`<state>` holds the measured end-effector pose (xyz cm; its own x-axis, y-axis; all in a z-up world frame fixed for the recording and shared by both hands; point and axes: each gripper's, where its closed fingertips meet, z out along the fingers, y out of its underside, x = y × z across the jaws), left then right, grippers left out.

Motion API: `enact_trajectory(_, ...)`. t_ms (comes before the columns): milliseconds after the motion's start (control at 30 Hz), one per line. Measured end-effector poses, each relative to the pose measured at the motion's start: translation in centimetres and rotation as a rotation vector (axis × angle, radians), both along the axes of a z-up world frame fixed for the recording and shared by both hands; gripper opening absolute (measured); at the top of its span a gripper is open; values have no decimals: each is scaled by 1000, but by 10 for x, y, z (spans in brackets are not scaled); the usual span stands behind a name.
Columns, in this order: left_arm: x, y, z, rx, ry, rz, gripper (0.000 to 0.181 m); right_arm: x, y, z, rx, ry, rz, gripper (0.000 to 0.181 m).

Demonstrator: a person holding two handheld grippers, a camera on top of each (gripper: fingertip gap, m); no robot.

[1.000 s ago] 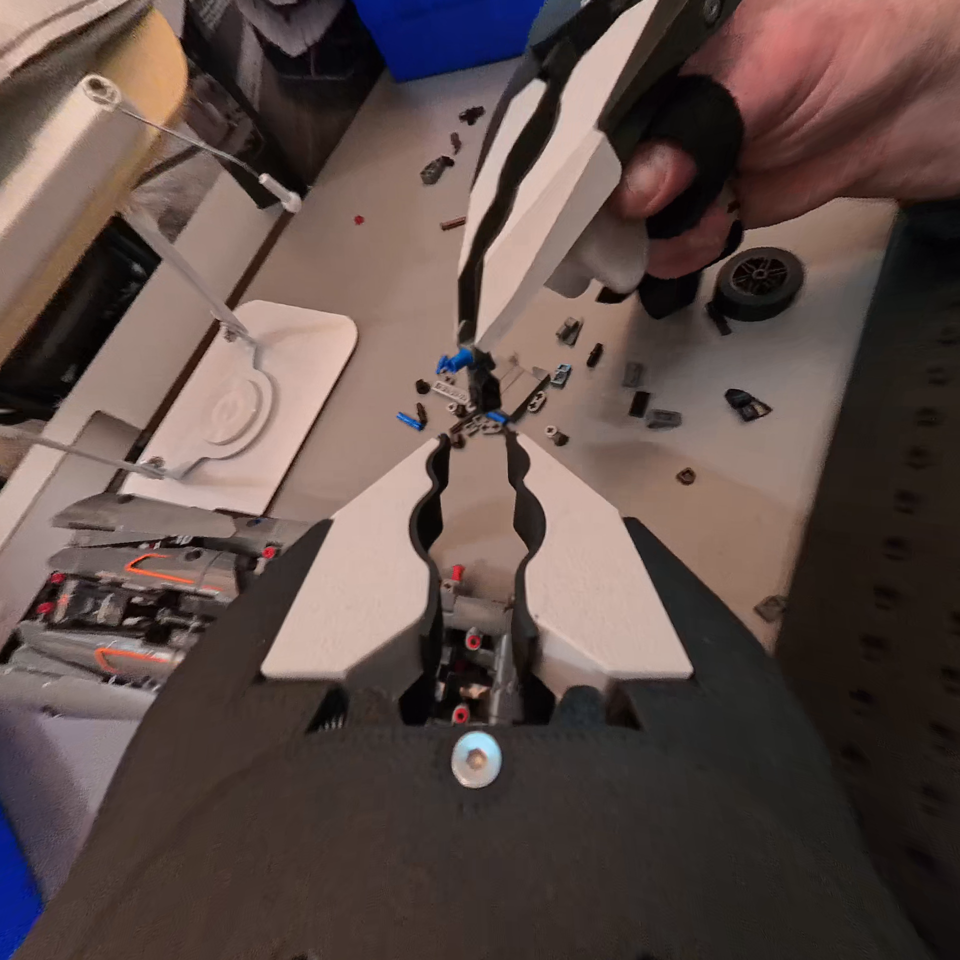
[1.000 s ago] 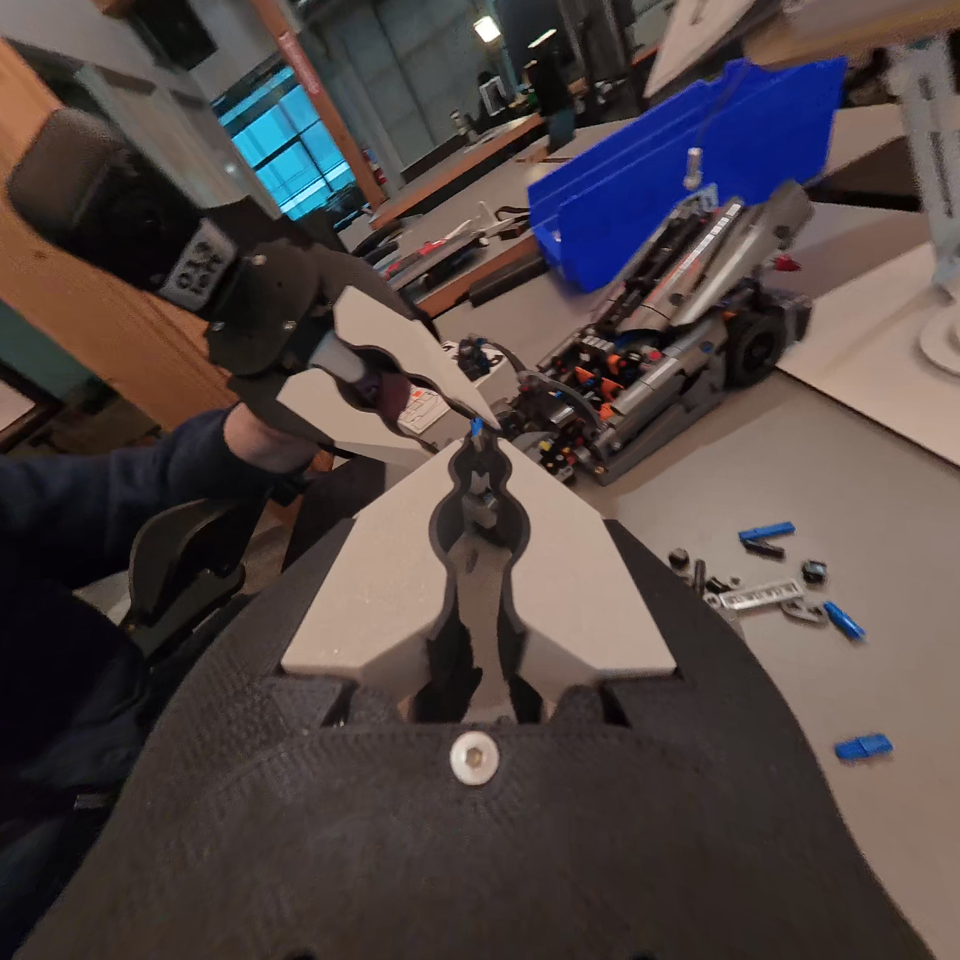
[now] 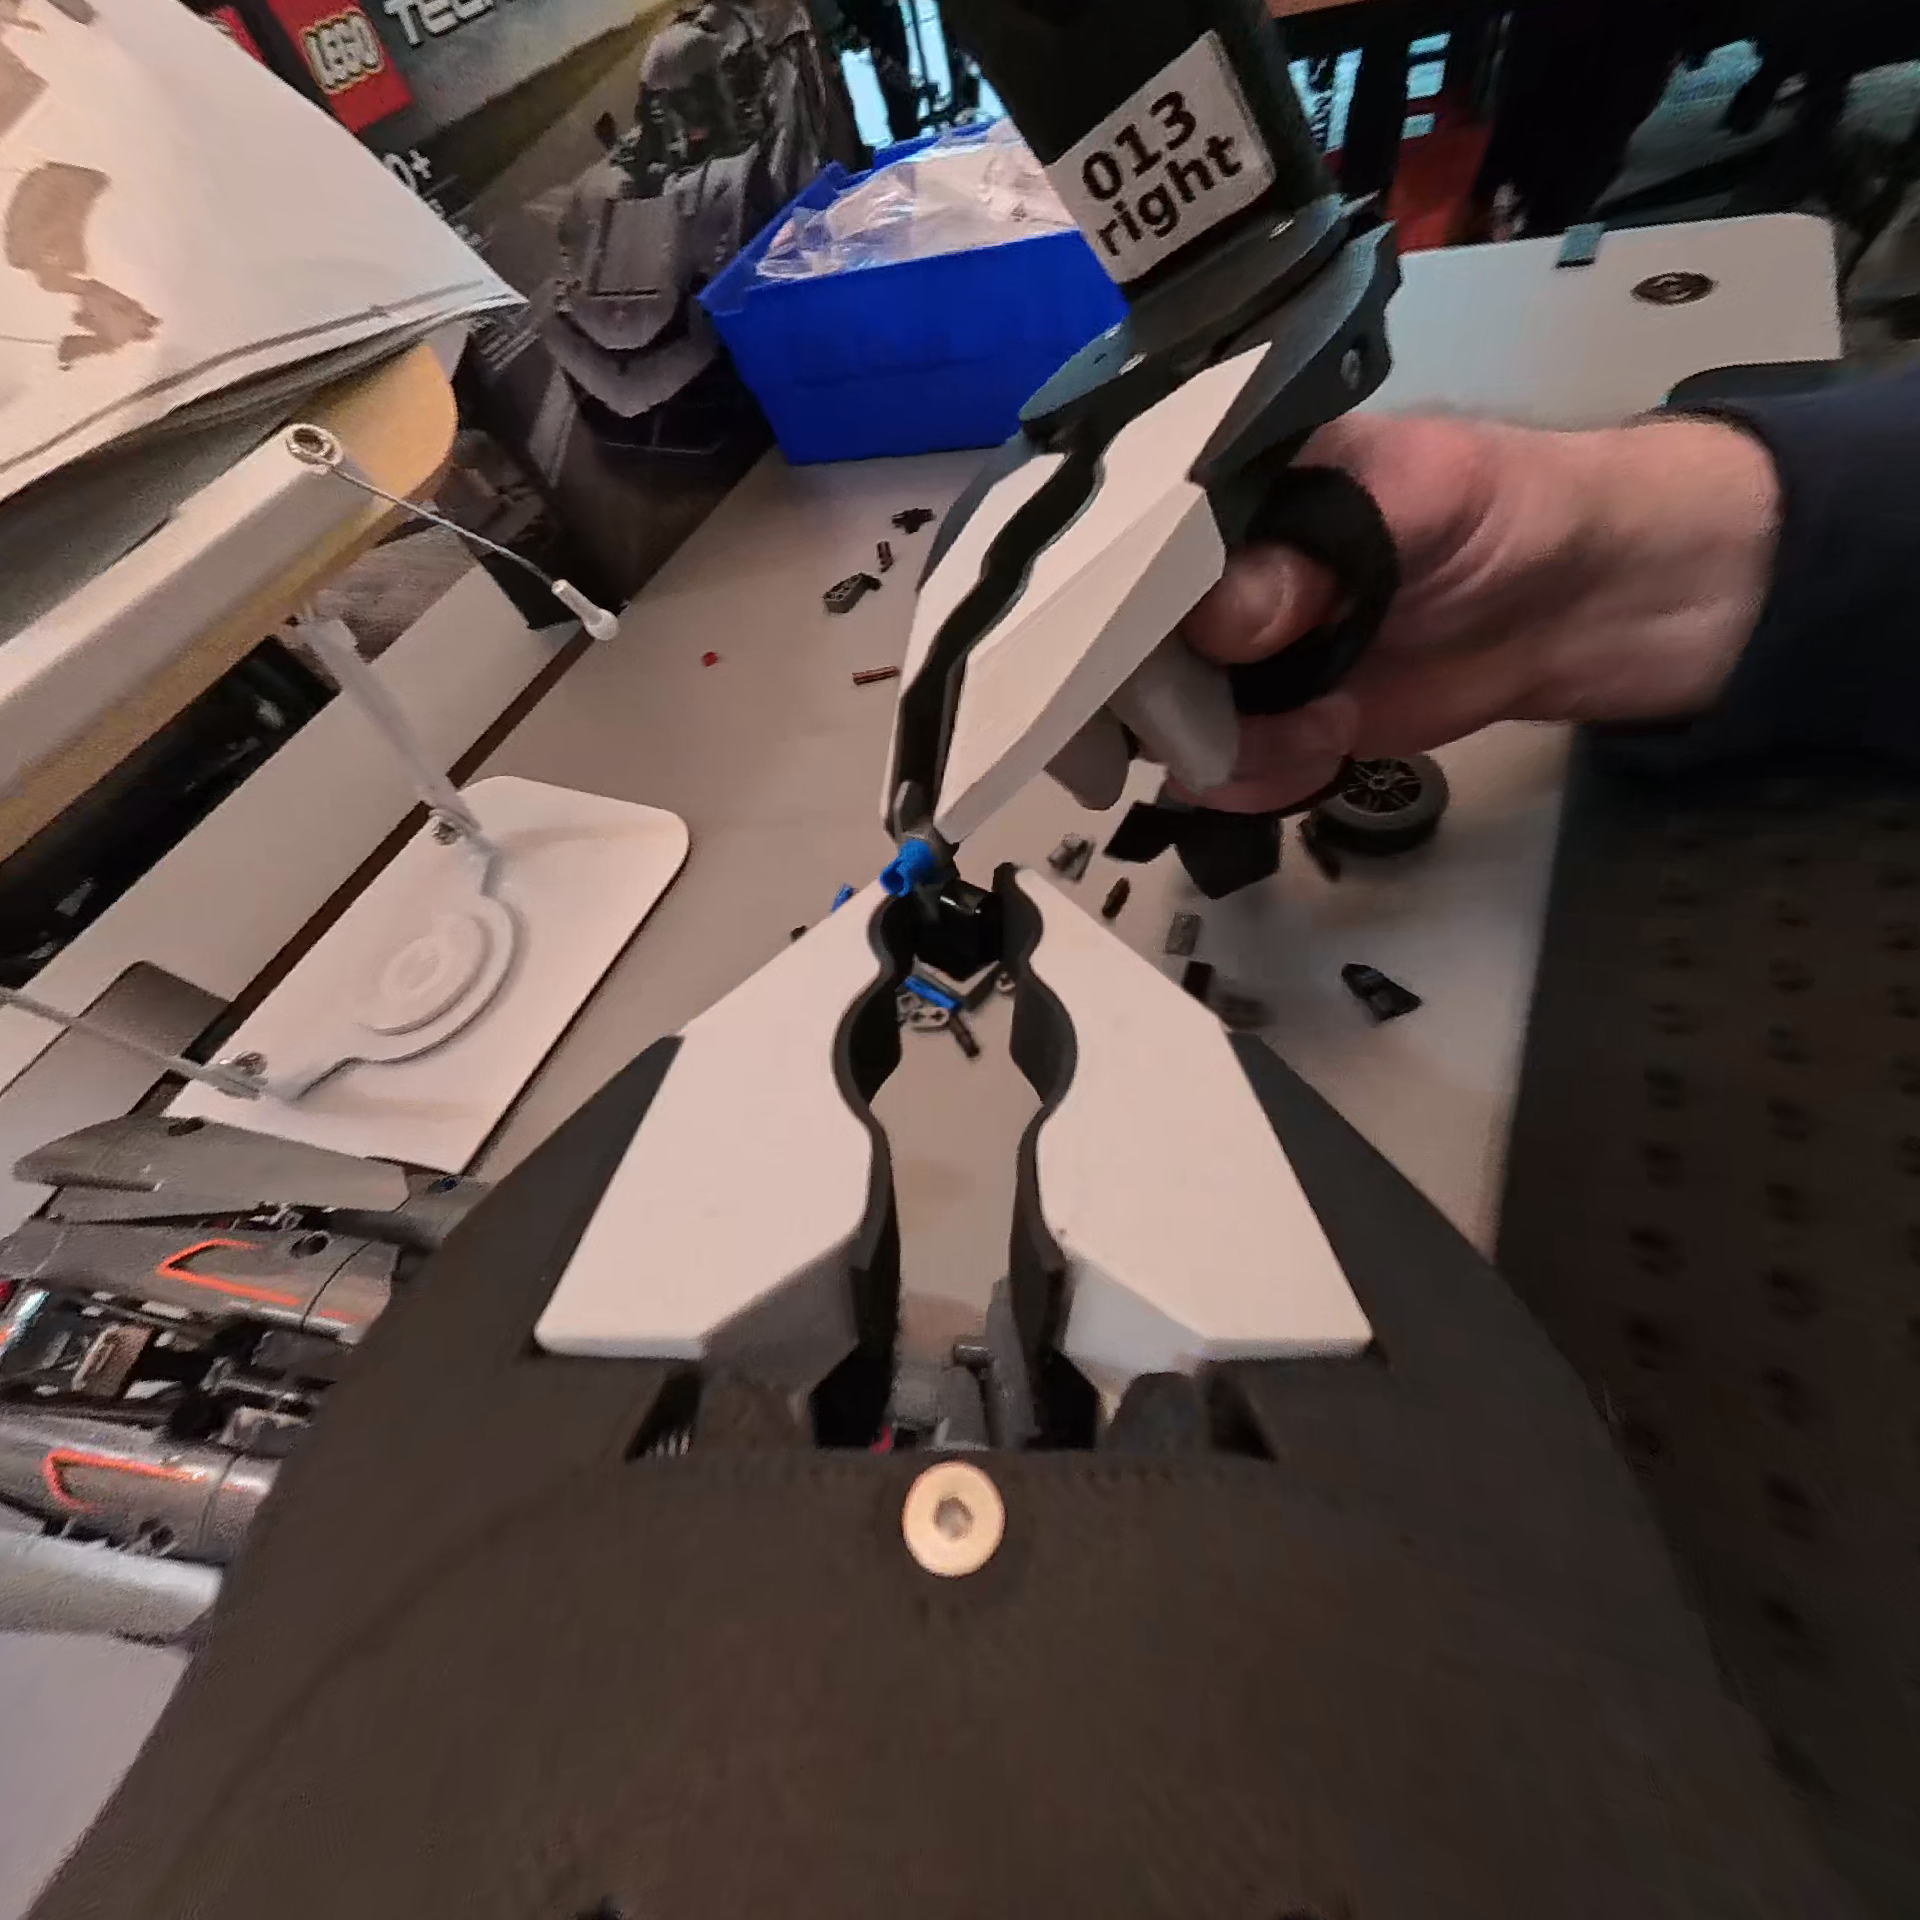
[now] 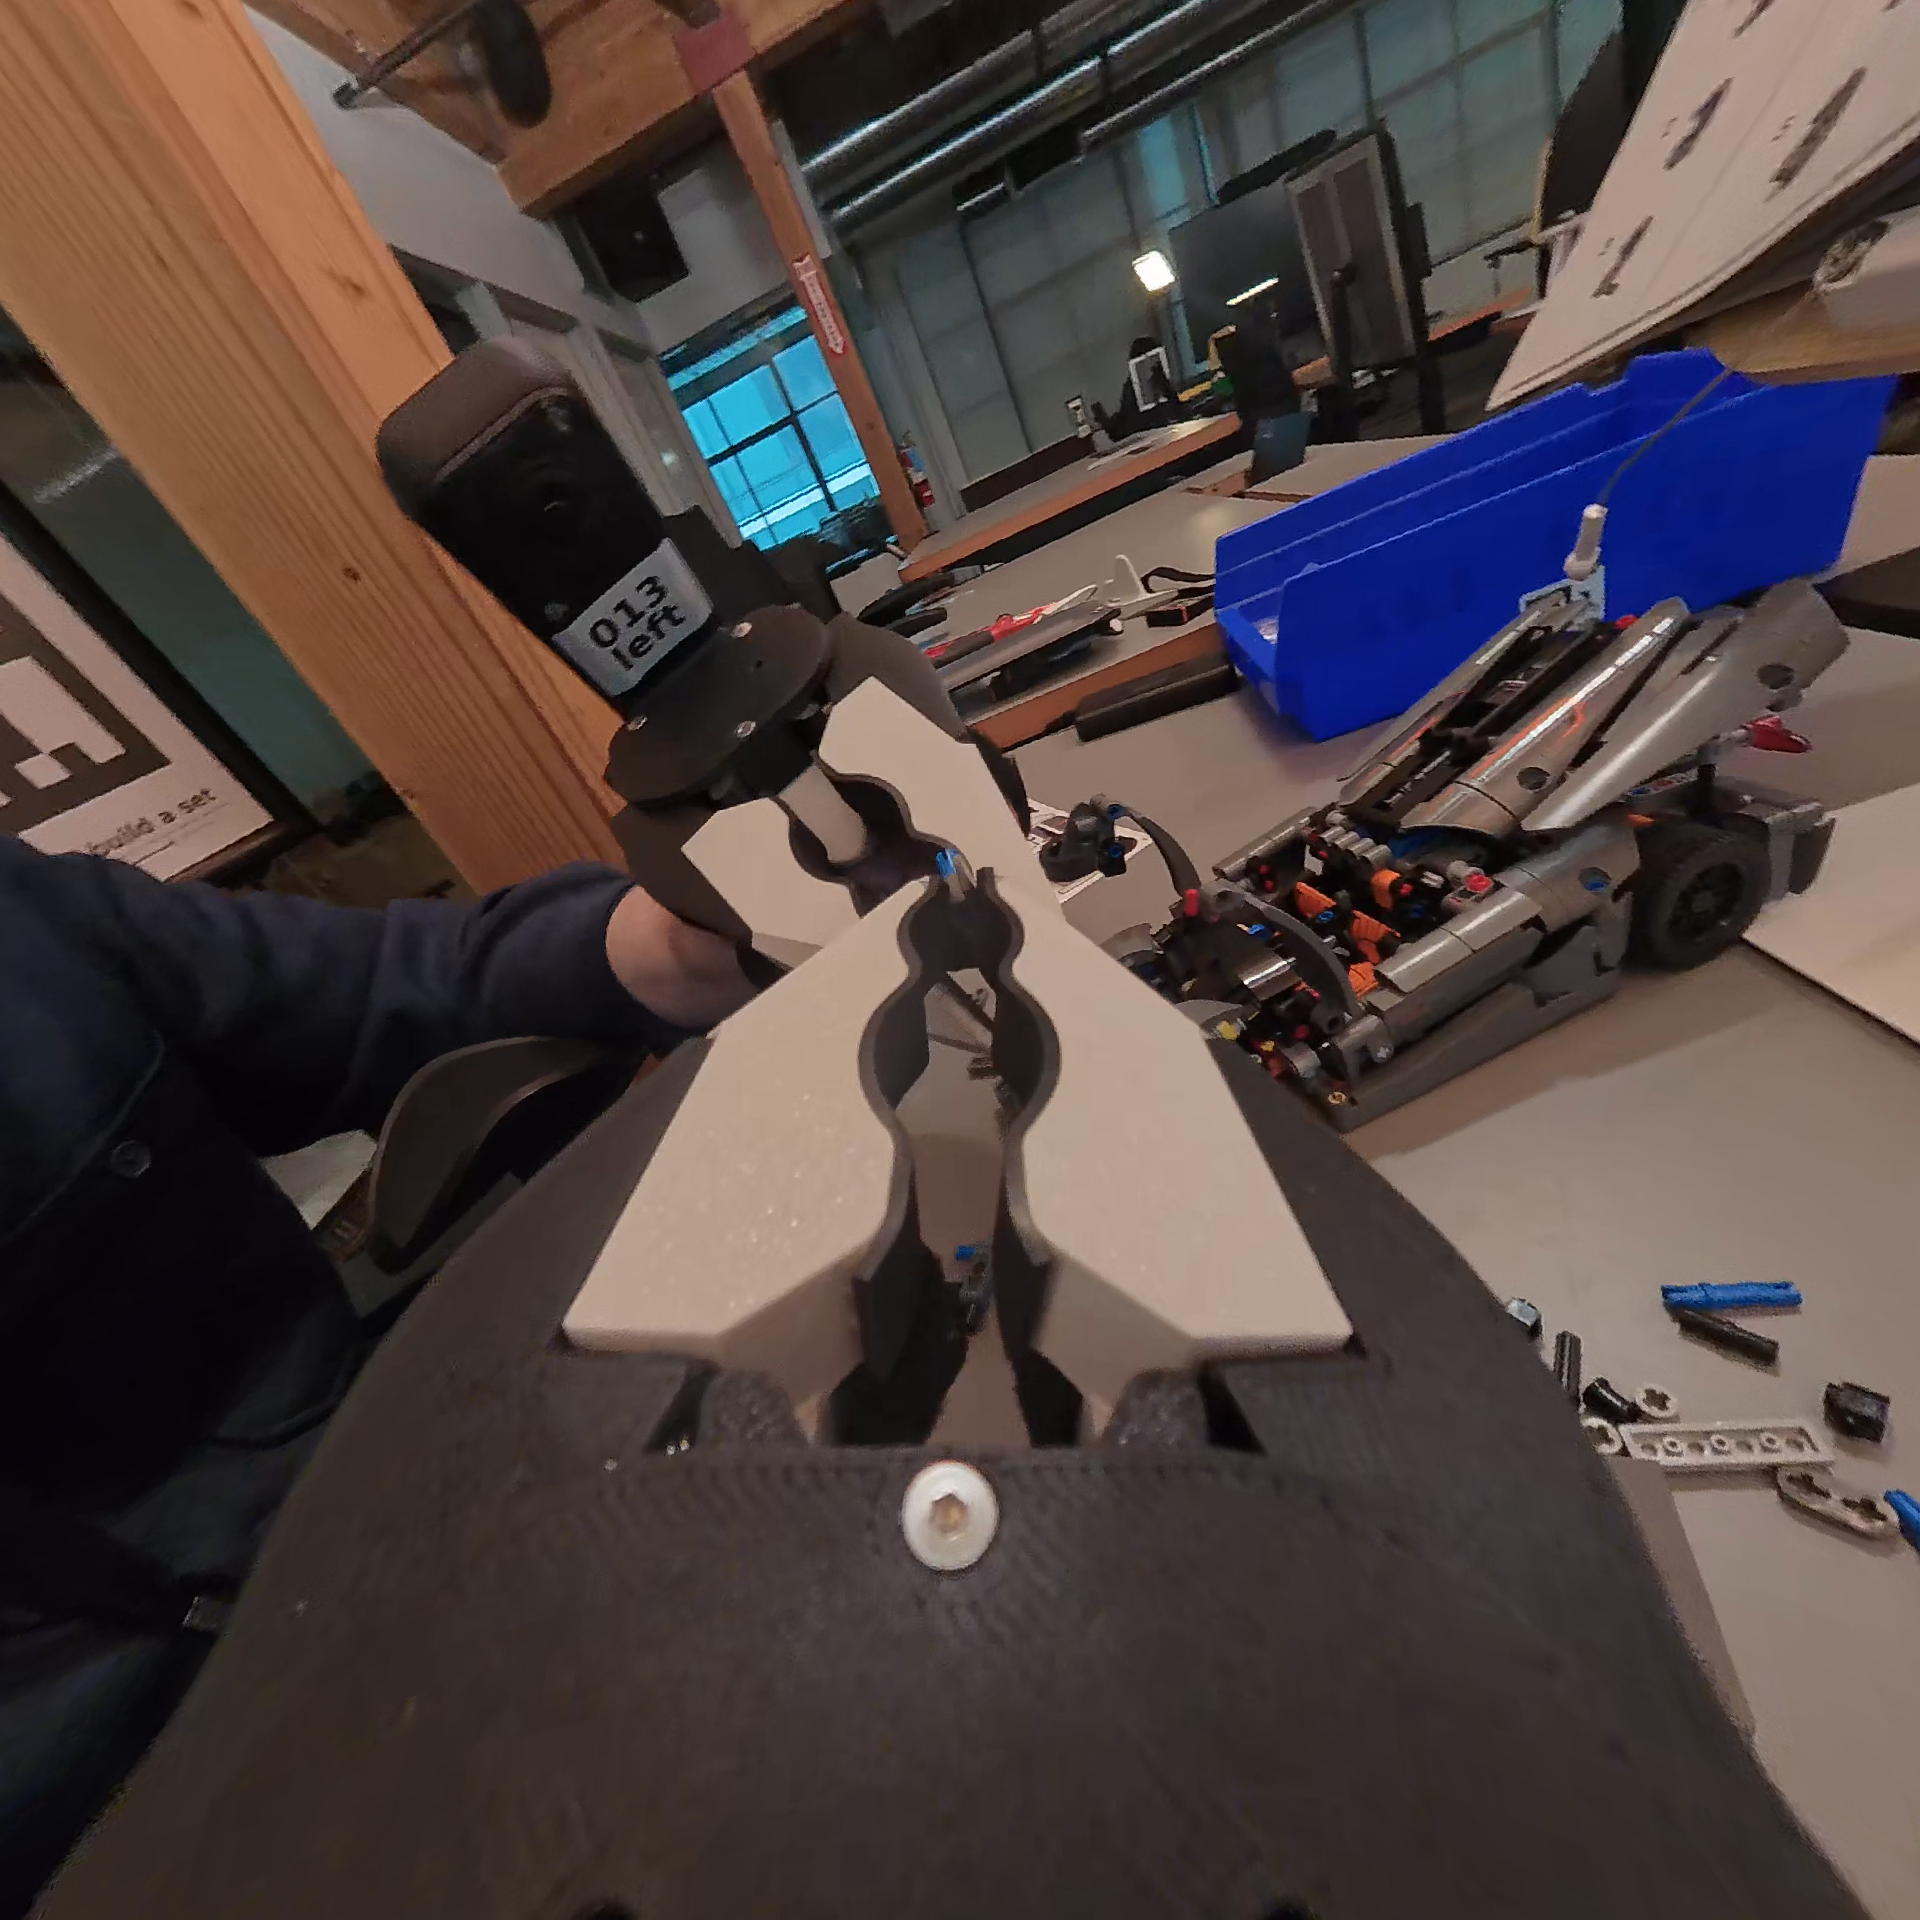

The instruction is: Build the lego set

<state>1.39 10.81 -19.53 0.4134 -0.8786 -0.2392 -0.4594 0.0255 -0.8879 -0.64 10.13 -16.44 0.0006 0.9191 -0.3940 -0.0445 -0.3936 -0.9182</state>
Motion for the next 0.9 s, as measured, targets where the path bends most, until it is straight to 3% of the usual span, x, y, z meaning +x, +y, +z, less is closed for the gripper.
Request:
enact_trajectory(200, 1, 2, 1, 3, -11, -7, 12, 2, 2, 1, -10, 8, 1, 2)
enact_trajectory(267, -3, 3, 3, -33, -43, -16, 22, 5, 2, 3, -21, 22, 18, 3)
enact_trajectory(900, 6, -40, 34, -344, -402, -382, 20, 11, -23, 18, -73, 116, 243, 3)
